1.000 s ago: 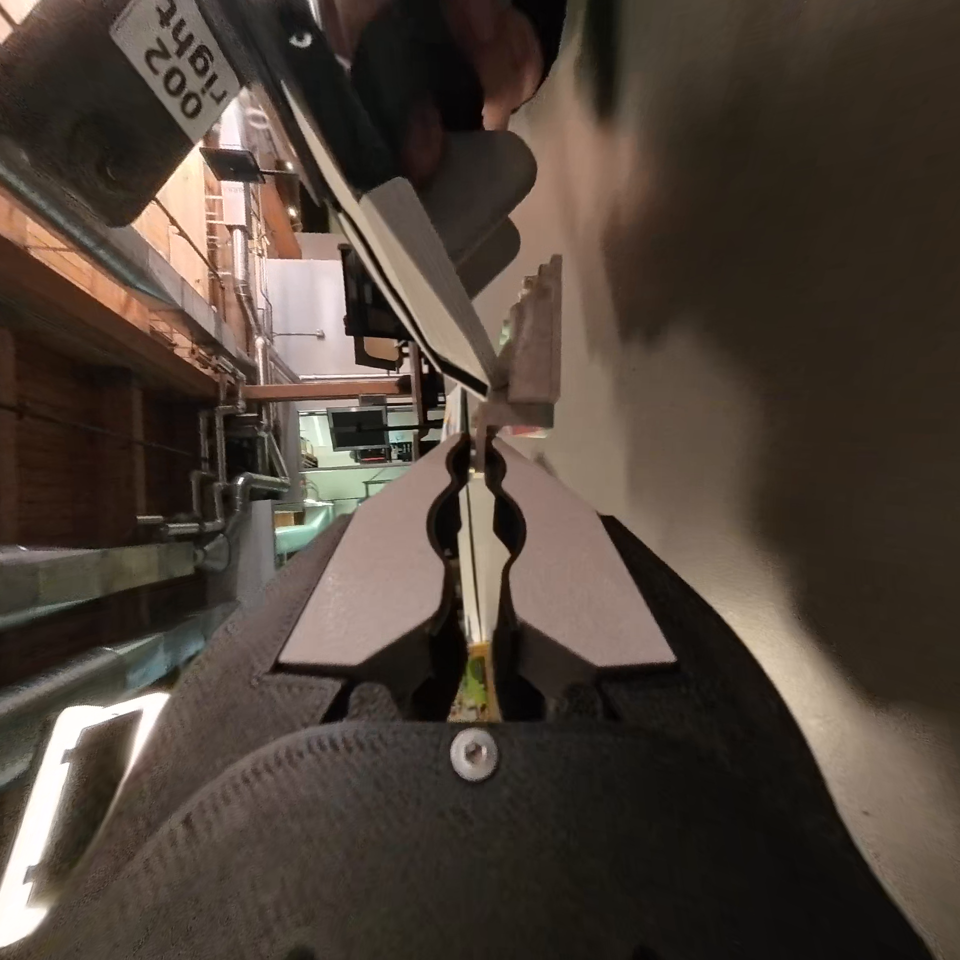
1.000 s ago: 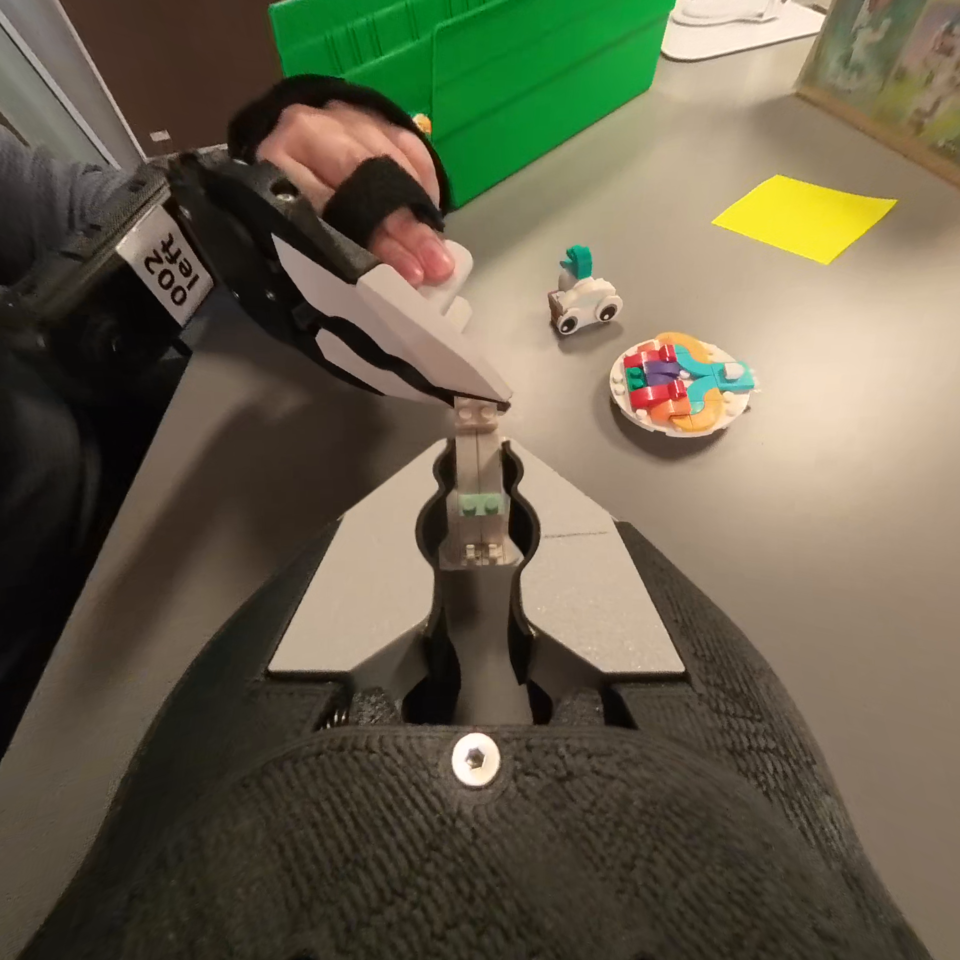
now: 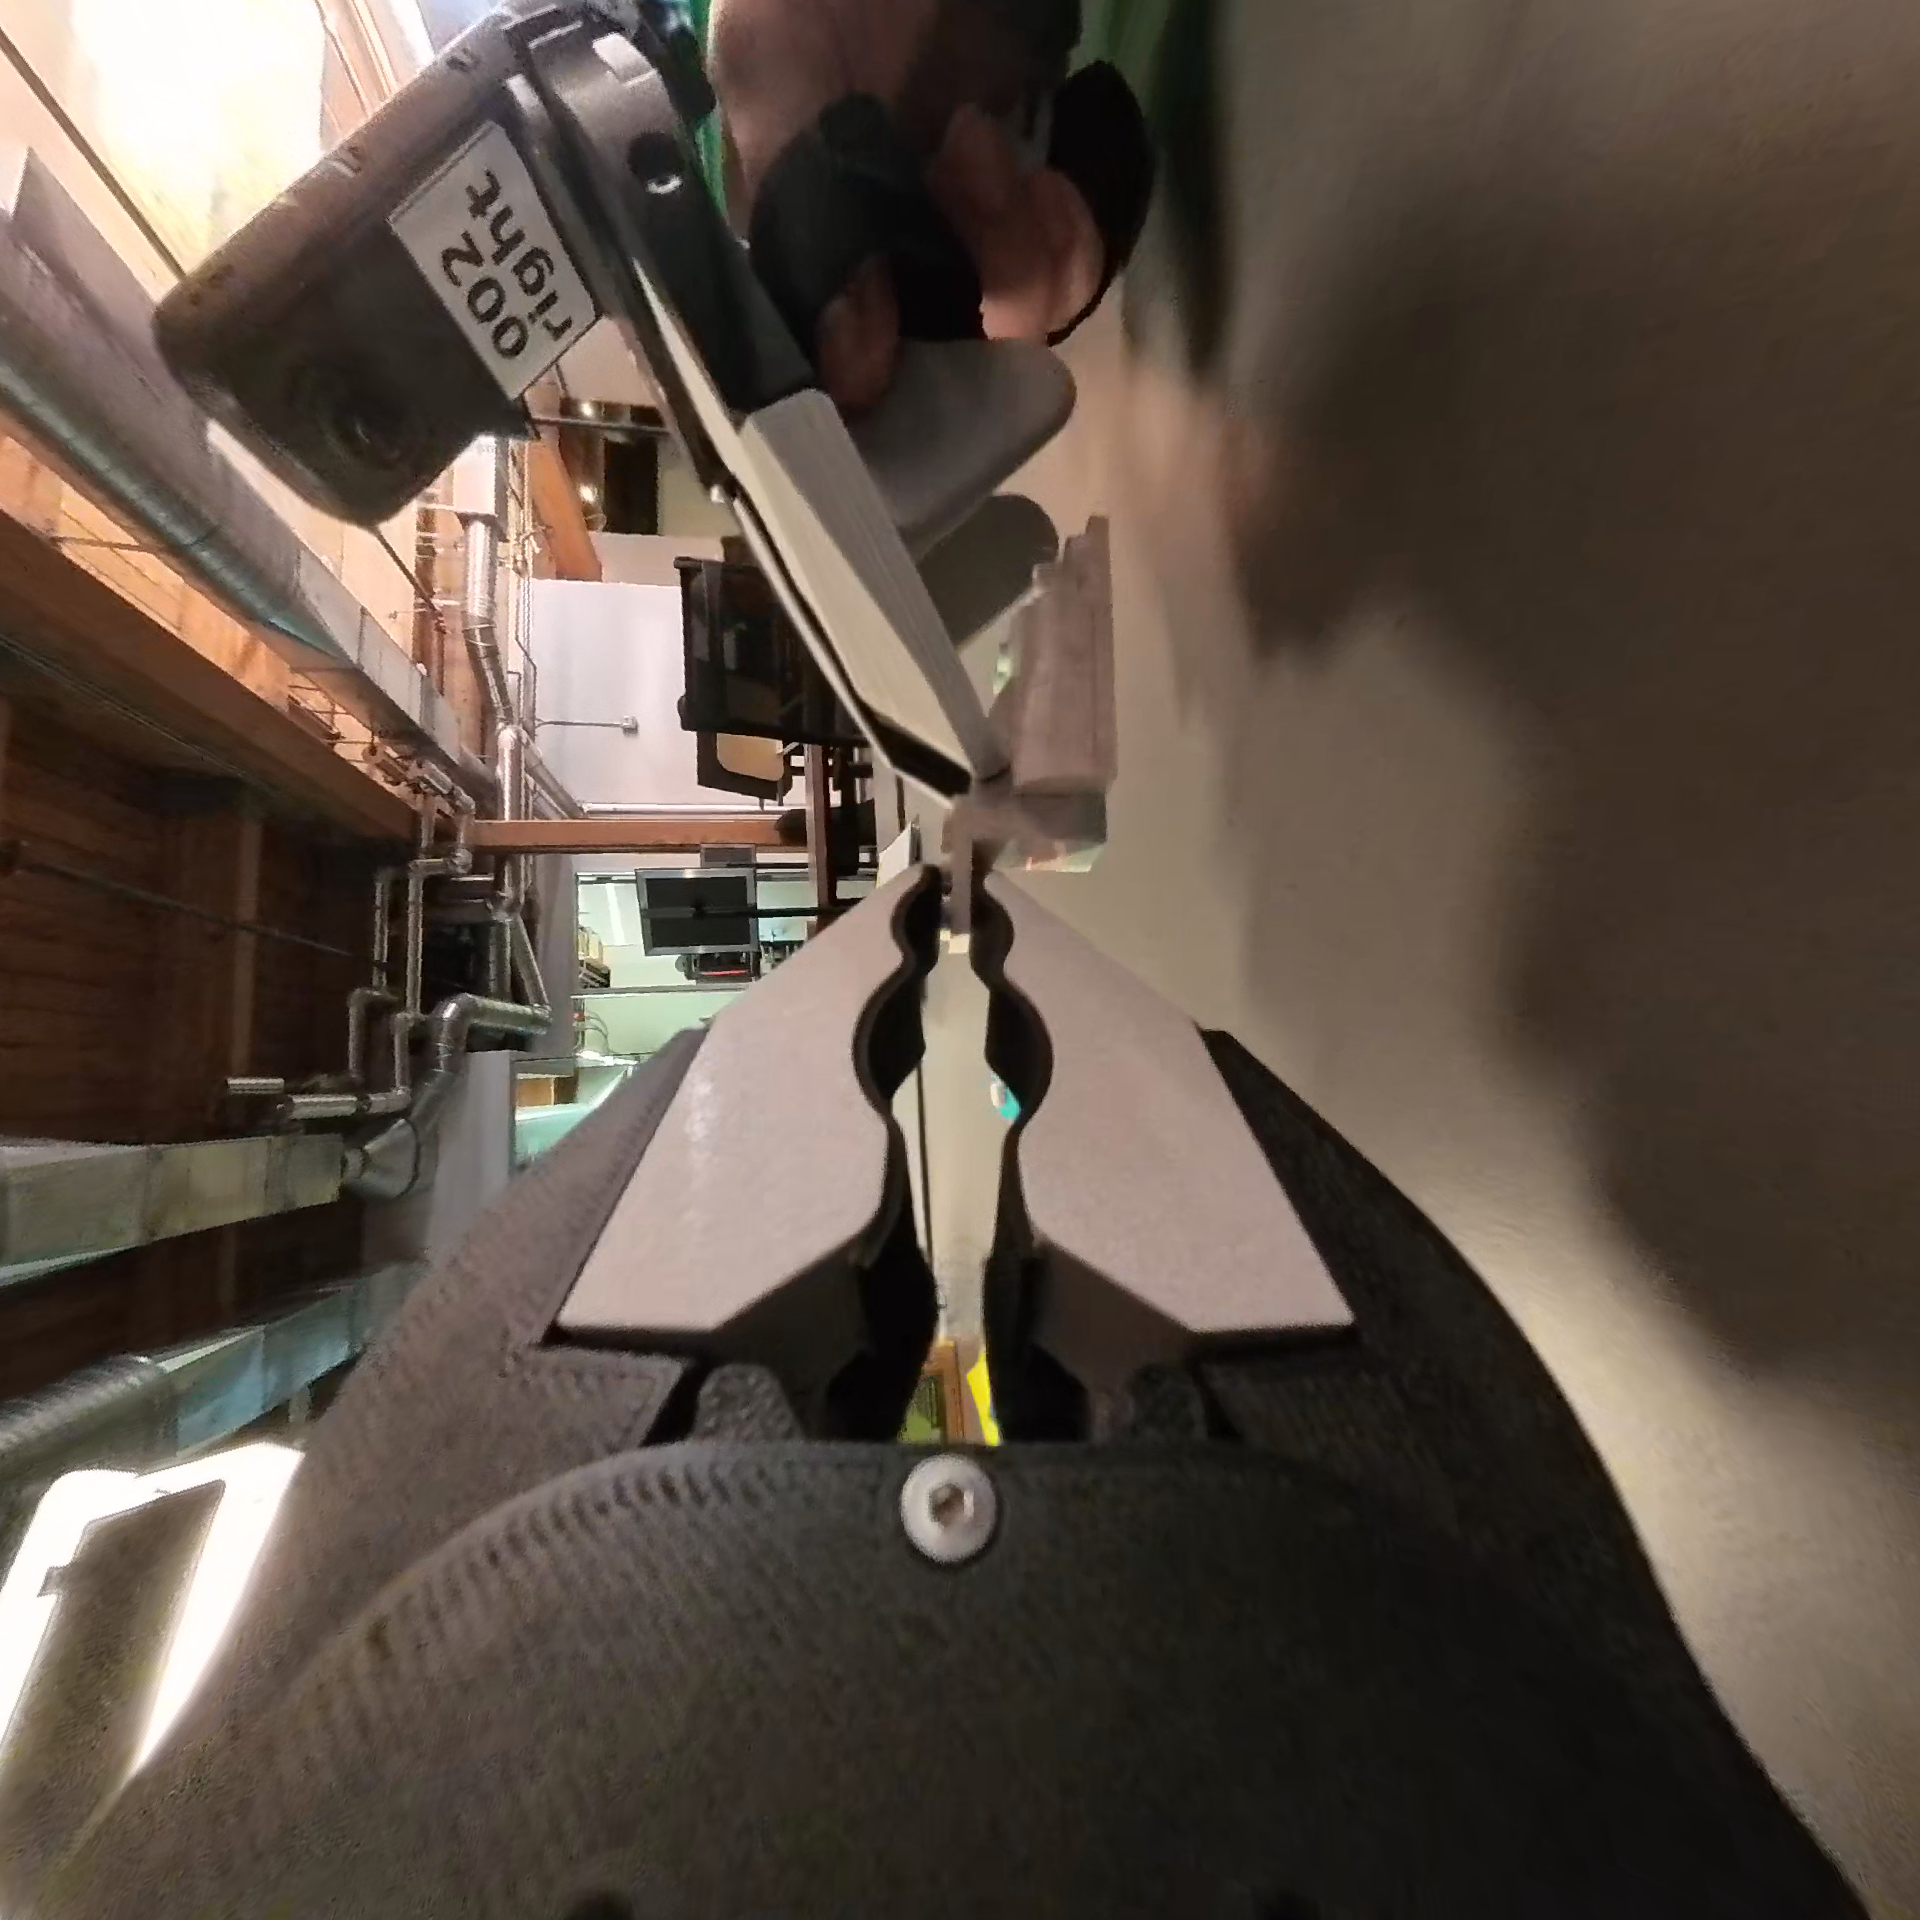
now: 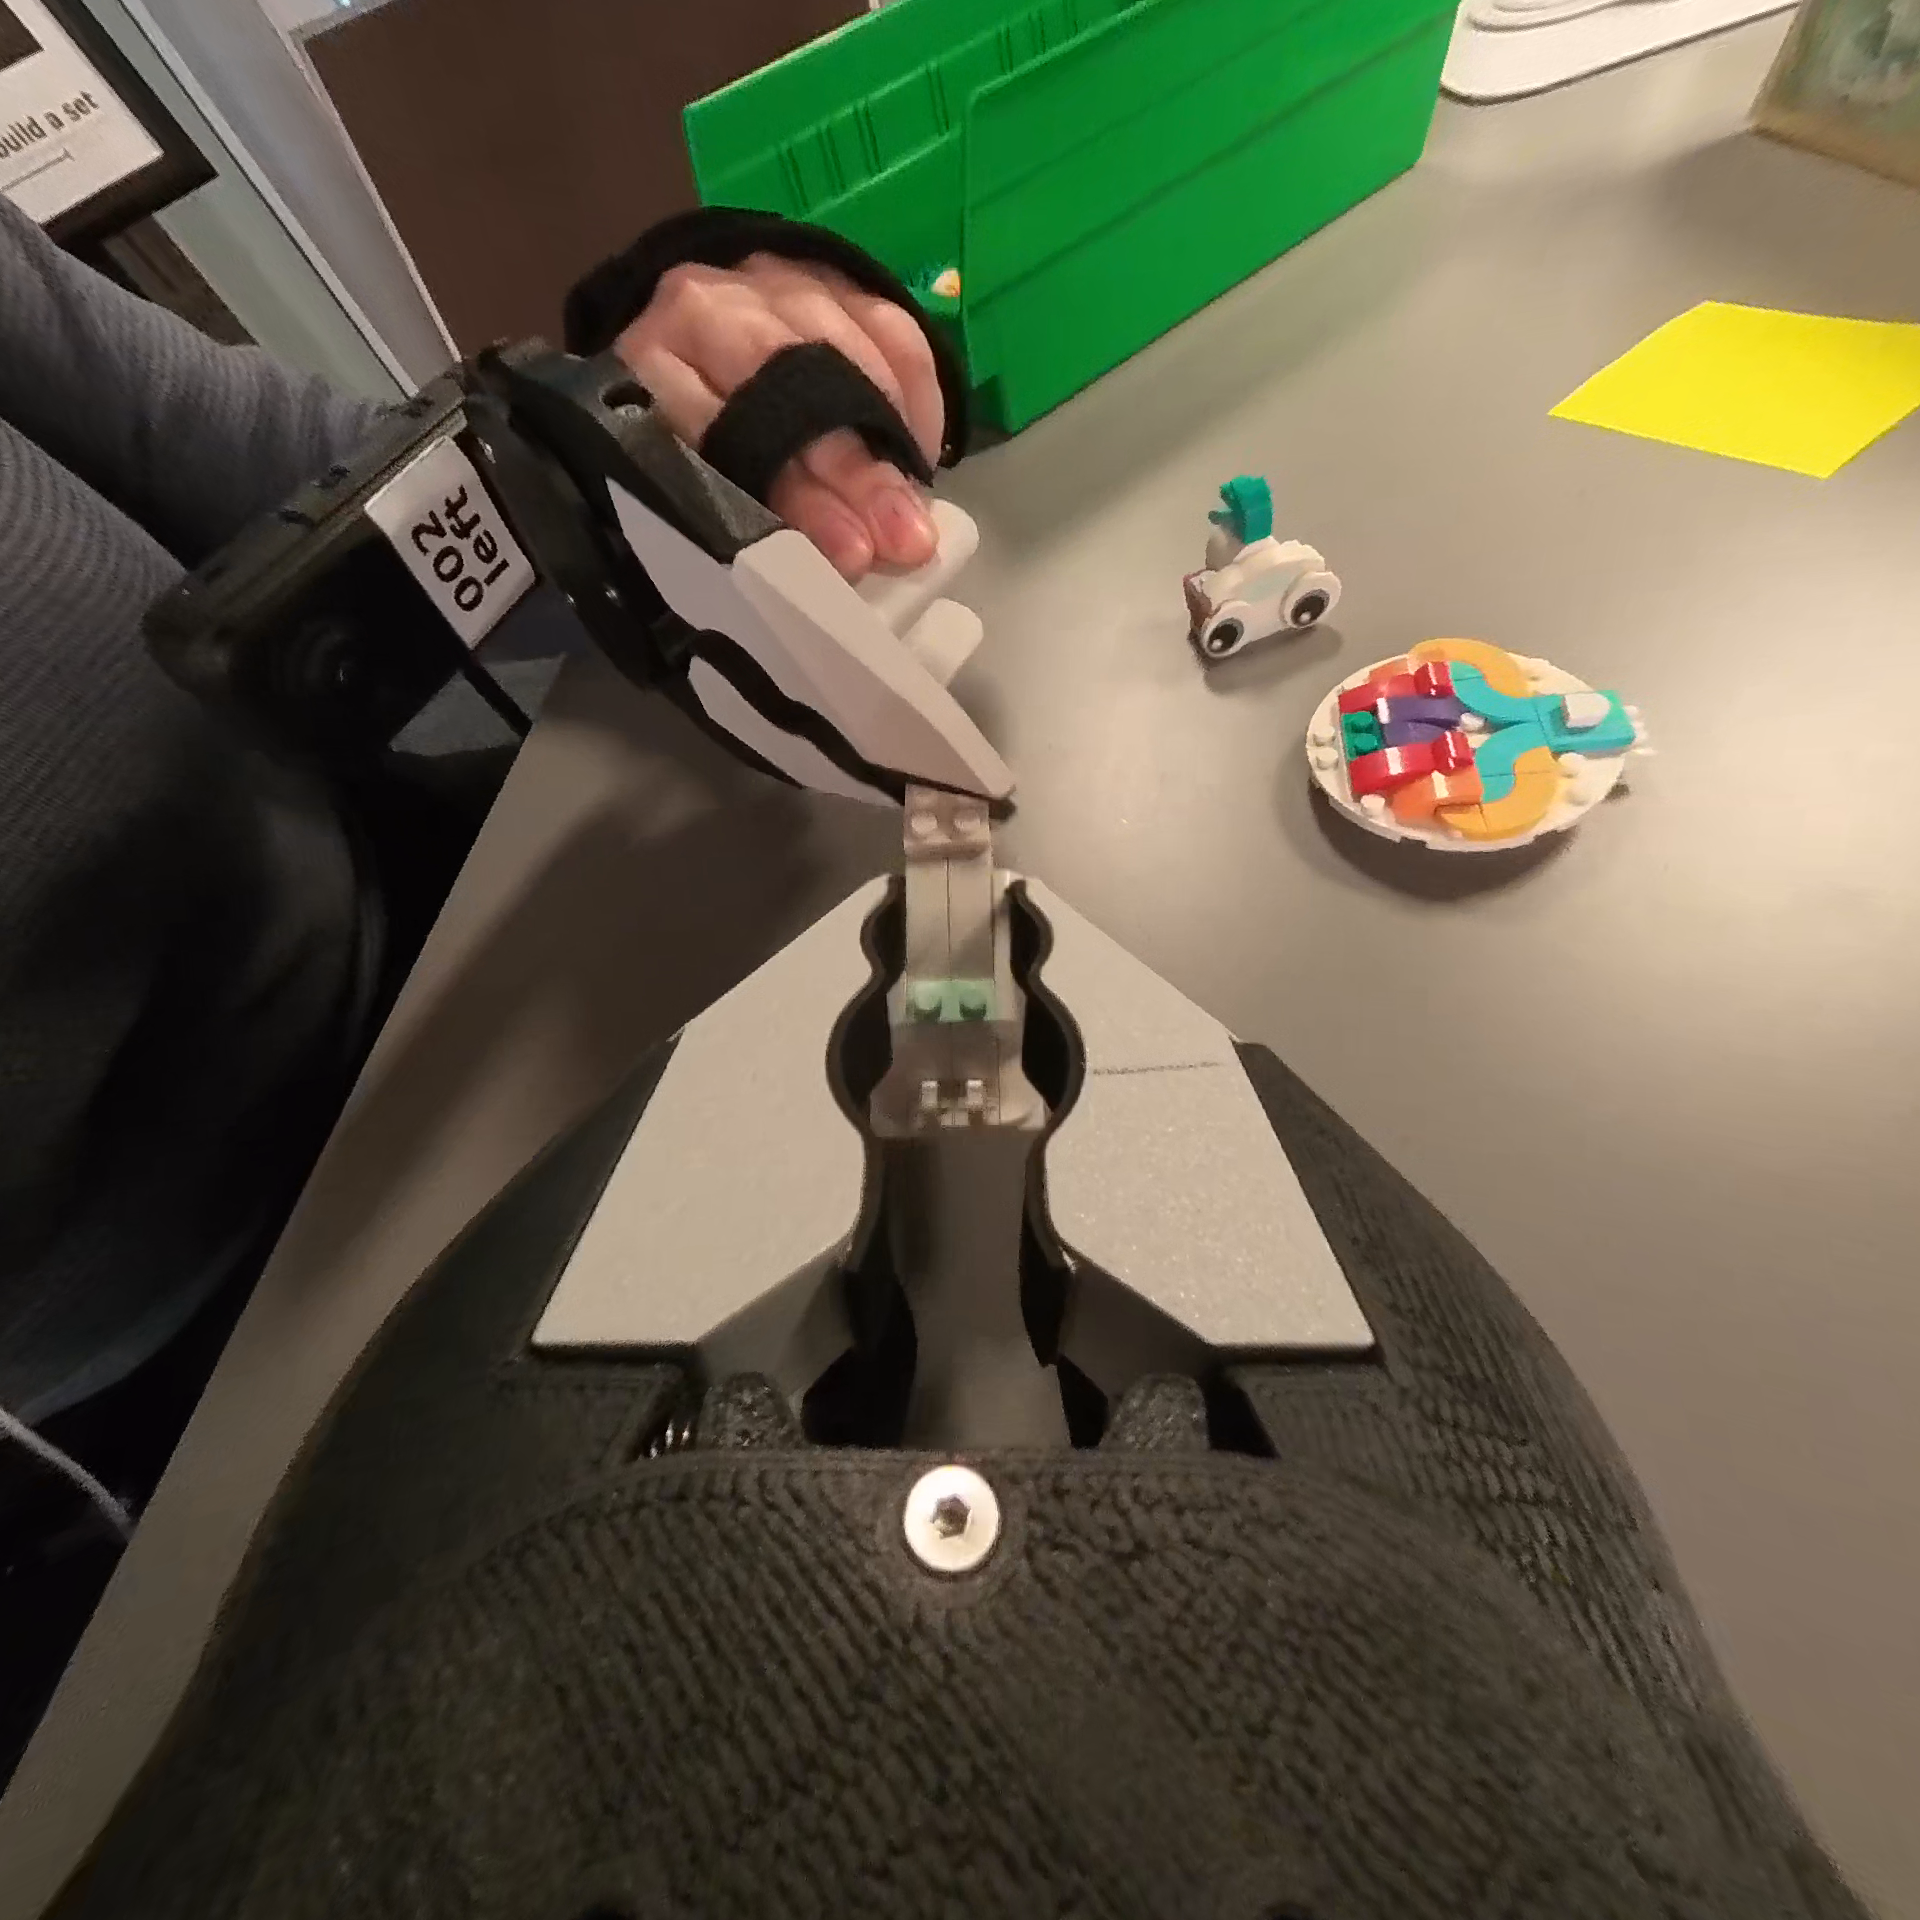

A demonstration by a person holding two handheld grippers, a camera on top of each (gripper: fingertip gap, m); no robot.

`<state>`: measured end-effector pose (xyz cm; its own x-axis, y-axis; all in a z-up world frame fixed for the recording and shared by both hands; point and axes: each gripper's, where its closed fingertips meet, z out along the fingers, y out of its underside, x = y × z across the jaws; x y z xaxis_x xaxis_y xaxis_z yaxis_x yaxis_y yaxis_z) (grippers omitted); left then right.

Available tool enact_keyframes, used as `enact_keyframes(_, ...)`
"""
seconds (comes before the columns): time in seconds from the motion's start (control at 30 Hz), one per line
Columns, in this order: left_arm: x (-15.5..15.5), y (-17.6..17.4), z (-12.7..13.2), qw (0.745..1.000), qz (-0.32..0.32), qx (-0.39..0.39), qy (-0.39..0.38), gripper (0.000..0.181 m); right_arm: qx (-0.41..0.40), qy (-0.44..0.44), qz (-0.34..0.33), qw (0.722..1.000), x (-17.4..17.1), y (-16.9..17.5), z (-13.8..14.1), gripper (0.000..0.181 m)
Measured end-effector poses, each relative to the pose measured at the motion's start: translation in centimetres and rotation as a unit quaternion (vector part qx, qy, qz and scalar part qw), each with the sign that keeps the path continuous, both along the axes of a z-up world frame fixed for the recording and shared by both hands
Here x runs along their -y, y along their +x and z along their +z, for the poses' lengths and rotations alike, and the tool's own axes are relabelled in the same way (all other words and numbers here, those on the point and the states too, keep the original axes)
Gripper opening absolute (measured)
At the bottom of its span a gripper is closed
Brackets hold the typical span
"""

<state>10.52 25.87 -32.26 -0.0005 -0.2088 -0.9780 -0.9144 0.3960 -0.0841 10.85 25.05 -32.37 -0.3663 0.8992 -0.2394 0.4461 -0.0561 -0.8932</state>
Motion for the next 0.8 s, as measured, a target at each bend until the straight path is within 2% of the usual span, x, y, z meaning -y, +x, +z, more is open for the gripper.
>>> enact_keyframes(0.17, 0.1, 0.2, -0.3, 1.0, -0.004, -0.006, -0.004, 0.004, 0.018, 0.005, 0.005, 1.0, 0.4, -0.1, -0.8, 0.022)
enact_keyframes(0.27, 0.3, 0.3, -1.2, 1.0, -0.007, -0.017, -0.024, 0.004, 0.03, 0.035, 0.015, 0.999, 0.8, 0.0, -1.4, 0.014)
enact_keyframes(0.47, 0.3, 0.2, 0.3, 0.999, -0.008, 0.033, -0.006, 0.004, -0.025, 0.018, 0.017, 0.999, 0.6, 0.0, 0.7, 0.013)
enact_keyframes(0.8, 0.5, 0.0, 1.4, 0.999, -0.003, 0.043, 0.013, 0.004, -0.067, -0.017, 0.018, 0.997, 0.5, -0.1, 1.9, 0.012)
